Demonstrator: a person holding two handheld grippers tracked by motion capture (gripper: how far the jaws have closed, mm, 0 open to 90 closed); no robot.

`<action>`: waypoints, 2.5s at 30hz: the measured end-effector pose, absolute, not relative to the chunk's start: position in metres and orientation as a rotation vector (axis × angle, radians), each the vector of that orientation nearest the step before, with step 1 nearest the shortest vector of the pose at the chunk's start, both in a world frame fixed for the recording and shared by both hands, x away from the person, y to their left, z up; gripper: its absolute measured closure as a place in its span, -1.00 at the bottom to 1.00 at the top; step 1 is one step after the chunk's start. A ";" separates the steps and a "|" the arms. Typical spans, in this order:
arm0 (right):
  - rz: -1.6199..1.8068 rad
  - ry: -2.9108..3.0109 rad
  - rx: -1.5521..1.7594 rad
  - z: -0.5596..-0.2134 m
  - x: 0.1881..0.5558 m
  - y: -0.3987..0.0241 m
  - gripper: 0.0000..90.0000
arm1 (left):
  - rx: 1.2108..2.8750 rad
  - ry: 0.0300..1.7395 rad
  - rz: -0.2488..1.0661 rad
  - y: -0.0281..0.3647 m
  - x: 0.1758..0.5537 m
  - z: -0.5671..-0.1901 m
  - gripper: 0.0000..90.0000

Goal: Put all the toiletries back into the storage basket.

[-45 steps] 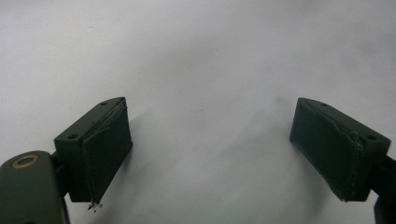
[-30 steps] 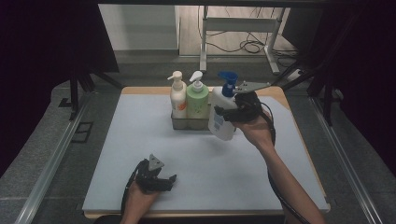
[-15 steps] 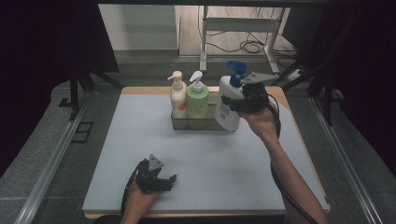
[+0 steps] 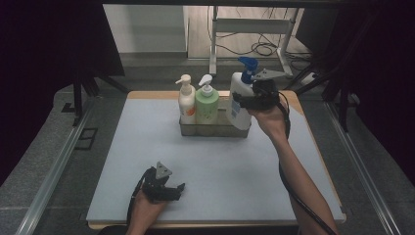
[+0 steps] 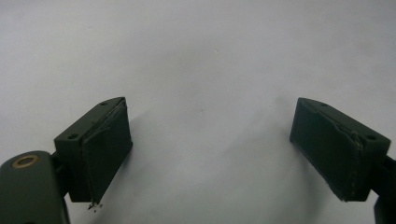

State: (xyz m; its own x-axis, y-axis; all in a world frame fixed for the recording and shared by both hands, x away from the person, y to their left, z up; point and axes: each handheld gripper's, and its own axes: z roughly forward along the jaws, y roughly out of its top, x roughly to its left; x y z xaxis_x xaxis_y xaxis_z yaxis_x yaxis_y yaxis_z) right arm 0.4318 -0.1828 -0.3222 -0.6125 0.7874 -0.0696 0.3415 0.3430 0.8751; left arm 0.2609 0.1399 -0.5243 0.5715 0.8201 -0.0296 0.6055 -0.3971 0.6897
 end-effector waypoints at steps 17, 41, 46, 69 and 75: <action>1.169 2.090 1.029 -0.327 0.456 -0.177 -0.16 | 2.135 1.135 0.415 0.140 0.261 -0.524 -0.73; 1.143 2.067 1.070 -0.347 0.487 -0.162 -0.16 | 2.143 1.133 0.414 0.140 0.261 -0.524 -0.73; 1.129 2.080 1.069 -0.354 0.488 -0.160 -0.16 | 2.143 1.134 0.413 0.140 0.261 -0.524 -0.73; 1.129 2.138 1.115 -0.382 0.484 -0.159 -0.16 | 2.143 1.133 0.413 0.140 0.261 -0.524 -0.73; 1.122 2.155 1.131 -0.389 0.484 -0.159 -0.16 | 2.144 1.134 0.413 0.140 0.261 -0.524 -0.73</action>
